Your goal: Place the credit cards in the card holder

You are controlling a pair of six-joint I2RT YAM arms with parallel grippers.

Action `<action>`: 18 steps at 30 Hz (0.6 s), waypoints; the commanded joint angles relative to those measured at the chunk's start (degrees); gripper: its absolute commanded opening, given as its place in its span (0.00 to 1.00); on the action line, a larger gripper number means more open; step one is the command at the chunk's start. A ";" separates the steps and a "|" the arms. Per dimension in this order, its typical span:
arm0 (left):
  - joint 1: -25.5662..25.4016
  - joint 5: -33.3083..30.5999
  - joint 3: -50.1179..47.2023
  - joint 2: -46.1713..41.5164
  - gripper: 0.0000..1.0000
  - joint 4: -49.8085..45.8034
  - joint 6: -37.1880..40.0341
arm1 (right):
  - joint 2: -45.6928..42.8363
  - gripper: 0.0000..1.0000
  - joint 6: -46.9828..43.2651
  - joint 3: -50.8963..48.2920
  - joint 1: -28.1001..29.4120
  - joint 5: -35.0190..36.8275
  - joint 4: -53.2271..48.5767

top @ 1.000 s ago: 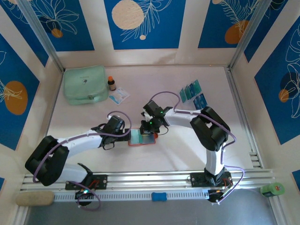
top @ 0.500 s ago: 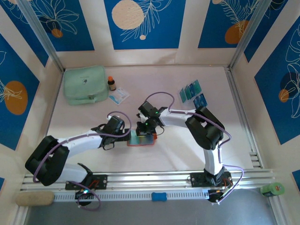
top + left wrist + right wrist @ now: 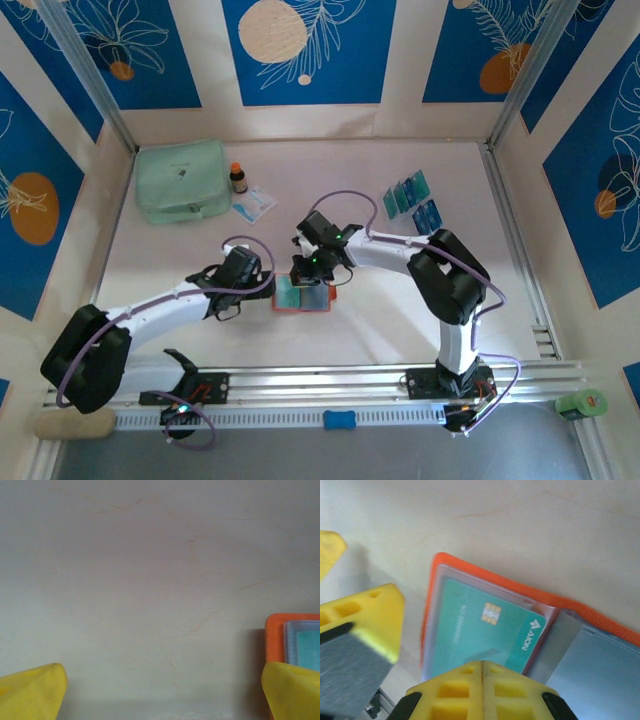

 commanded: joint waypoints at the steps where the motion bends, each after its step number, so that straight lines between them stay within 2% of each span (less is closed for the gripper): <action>1: 0.55 -0.90 0.00 -0.33 1.00 -2.13 -0.67 | -1.75 0.03 0.12 -1.76 -0.38 0.28 -1.14; 18: 0.56 -0.90 -0.79 4.48 1.00 -0.92 0.41 | -0.61 0.03 1.36 -3.92 -0.12 0.15 0.89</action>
